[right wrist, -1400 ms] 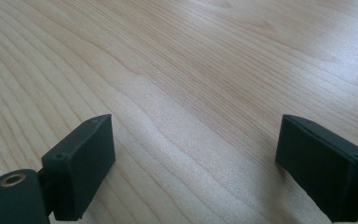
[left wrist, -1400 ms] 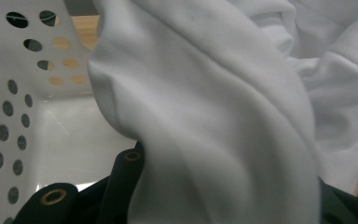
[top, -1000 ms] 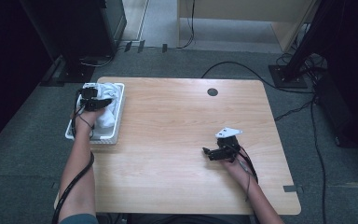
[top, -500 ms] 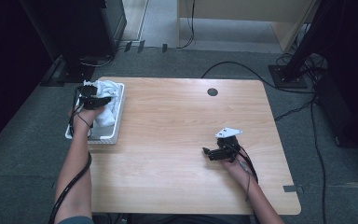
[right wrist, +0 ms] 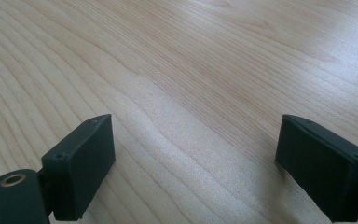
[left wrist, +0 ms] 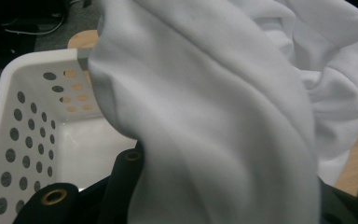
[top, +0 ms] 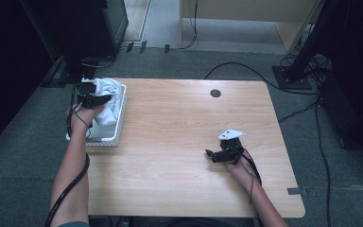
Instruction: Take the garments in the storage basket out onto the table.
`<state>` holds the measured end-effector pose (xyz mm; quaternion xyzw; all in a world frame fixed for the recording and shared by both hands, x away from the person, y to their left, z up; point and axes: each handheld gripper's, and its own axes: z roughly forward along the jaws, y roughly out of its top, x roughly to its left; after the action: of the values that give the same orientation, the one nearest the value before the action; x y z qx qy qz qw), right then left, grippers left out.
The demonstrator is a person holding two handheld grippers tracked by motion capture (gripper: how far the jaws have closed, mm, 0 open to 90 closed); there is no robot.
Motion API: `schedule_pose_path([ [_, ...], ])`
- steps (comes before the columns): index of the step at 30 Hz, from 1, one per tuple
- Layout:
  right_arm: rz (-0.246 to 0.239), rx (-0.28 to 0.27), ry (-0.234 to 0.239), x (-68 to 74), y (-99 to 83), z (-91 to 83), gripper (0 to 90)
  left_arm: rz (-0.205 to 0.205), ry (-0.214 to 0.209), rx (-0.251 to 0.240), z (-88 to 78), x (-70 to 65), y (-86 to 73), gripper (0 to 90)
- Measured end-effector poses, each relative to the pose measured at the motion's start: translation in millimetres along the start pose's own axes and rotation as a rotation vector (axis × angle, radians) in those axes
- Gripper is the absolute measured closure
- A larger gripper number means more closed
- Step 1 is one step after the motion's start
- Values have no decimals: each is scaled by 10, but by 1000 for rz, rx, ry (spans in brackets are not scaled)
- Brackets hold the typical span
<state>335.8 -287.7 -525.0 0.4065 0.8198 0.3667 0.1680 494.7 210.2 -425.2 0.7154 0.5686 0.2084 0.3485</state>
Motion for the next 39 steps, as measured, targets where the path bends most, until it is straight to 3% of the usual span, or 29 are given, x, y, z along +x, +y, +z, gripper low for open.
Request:
schedule_pose_path([
  [12, 0, 0, 0, 0, 0, 0, 119, -6, -7, 6, -176, -58, 98, 666],
  [16, 0, 0, 0, 0, 0, 0, 120, -21, -31, -3, -263, -85, 139, 666],
  [29, -1, 0, 0, -1, 0, 0, 120, 18, -69, -9, -447, -340, 230, 663],
  [39, -1, 0, 0, -1, 0, 0, 120, 56, -117, -3, -468, -588, 233, 661],
])
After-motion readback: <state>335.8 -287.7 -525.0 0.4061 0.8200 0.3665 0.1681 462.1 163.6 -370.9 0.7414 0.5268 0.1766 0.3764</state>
